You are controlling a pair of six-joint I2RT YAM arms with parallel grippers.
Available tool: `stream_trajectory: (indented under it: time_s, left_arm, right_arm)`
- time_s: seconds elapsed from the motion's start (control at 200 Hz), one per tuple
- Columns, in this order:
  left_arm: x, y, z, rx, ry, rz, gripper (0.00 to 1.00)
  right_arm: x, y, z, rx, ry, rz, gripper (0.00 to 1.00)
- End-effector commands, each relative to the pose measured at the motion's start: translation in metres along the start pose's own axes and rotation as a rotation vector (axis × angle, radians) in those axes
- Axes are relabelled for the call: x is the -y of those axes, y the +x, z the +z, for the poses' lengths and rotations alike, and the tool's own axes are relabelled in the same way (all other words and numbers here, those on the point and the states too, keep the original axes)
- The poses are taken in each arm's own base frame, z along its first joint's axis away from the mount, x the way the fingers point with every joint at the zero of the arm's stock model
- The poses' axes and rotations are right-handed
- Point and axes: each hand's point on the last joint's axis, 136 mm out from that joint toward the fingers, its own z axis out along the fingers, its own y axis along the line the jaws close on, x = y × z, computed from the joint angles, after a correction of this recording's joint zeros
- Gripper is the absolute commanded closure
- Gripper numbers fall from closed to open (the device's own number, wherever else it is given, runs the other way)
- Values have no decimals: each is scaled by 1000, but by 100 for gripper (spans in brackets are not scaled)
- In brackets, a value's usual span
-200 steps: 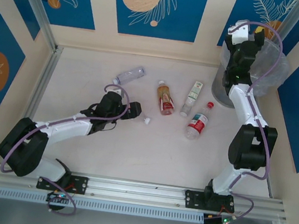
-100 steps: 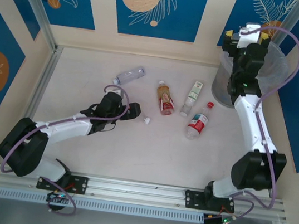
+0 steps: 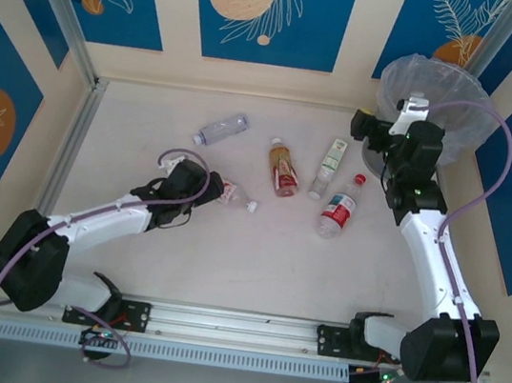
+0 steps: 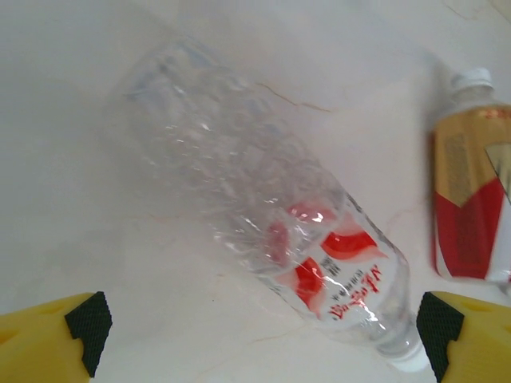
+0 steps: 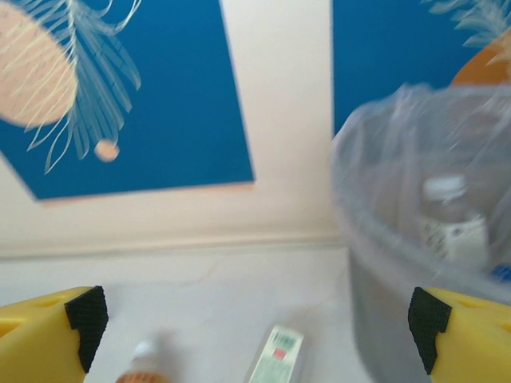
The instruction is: Put the plastic bottles in the bin
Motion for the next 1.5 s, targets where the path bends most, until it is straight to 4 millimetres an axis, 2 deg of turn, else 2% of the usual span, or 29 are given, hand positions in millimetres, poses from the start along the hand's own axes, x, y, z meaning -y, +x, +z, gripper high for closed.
stream_trajectory:
  time_s: [0.0,0.18,0.42,0.665,0.87,0.98,1.155,1.495]
  left_arm:
    - [-21,-15,-8,59,-114,-107,1]
    - [-39,-19,-8,75,-250,-250,0]
    - [-31,-29,5,95,-340,-347,0]
    - [-31,-46,24,115,-463,-472,1]
    - [-46,-36,42,30,-585,-583,1]
    - [-48,-31,55,4,-583,-608,1]
    - [-49,-22,76,-39,-587,-606,7]
    - [-61,-18,93,-18,-625,-559,25]
  right_arm:
    - [-19,31,-11,-91,-119,34,1]
    - [-26,60,-21,-156,-175,62,1]
    - [-22,87,-27,-235,-153,125,0]
    - [-14,77,-42,-218,-105,73,0]
    - [-10,76,-56,-201,-78,58,0]
    - [-8,79,-60,-204,-67,51,0]
    - [-7,80,-63,-215,-65,55,0]
    - [-10,81,-64,-219,-78,66,0]
